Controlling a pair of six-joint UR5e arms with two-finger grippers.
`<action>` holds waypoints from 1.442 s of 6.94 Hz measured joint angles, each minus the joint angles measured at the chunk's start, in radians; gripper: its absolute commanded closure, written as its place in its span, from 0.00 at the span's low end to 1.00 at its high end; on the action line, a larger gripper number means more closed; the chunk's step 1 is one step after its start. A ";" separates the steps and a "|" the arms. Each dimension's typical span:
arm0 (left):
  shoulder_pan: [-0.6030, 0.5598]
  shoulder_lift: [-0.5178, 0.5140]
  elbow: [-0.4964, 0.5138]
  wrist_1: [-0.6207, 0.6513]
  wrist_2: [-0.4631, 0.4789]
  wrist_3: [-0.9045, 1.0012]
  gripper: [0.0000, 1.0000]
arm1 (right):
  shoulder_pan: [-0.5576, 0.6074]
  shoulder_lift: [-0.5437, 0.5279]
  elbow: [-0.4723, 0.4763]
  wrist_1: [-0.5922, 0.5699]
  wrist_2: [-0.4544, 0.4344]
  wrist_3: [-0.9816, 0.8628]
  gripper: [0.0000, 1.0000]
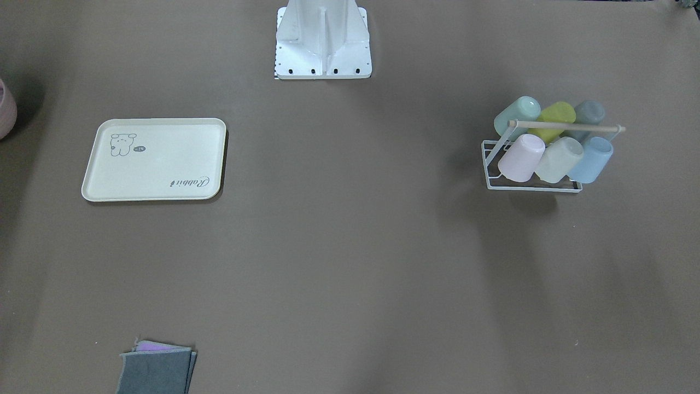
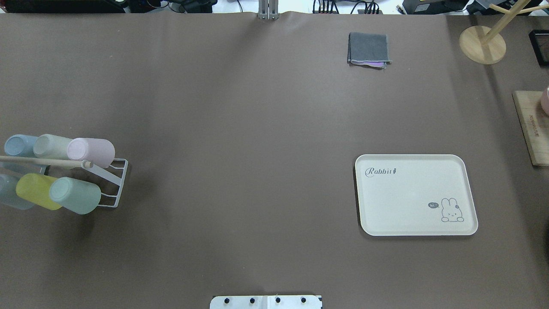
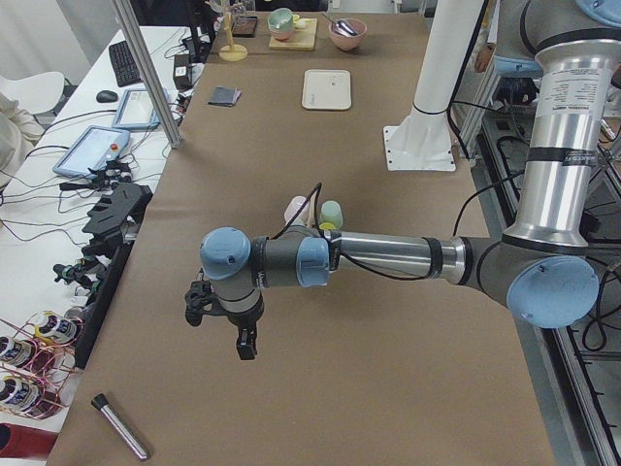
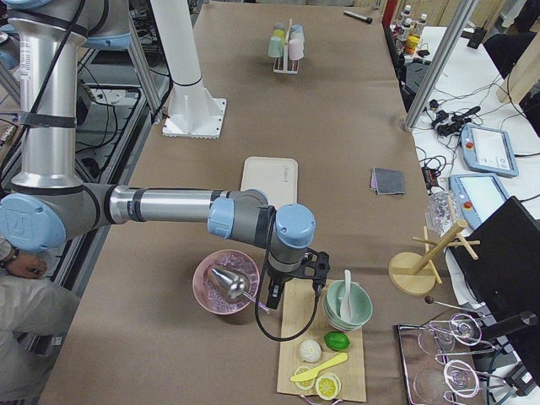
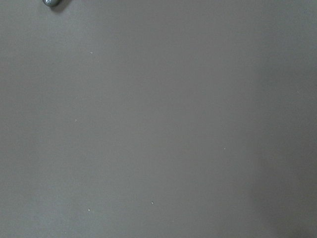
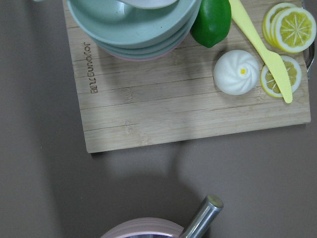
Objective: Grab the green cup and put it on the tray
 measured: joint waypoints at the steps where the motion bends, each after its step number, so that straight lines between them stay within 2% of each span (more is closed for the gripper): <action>1: 0.000 0.000 0.000 0.000 -0.001 -0.001 0.02 | 0.000 -0.002 0.002 0.000 0.002 0.000 0.01; 5: 0.000 0.001 0.007 -0.002 -0.002 0.000 0.02 | -0.045 -0.002 0.044 -0.001 0.037 0.038 0.01; 7: 0.000 0.000 0.008 -0.002 -0.003 -0.001 0.02 | -0.114 -0.001 0.097 0.003 0.074 0.145 0.01; 10: 0.000 -0.001 0.001 -0.003 -0.004 -0.002 0.02 | -0.254 -0.001 0.187 0.024 0.083 0.345 0.01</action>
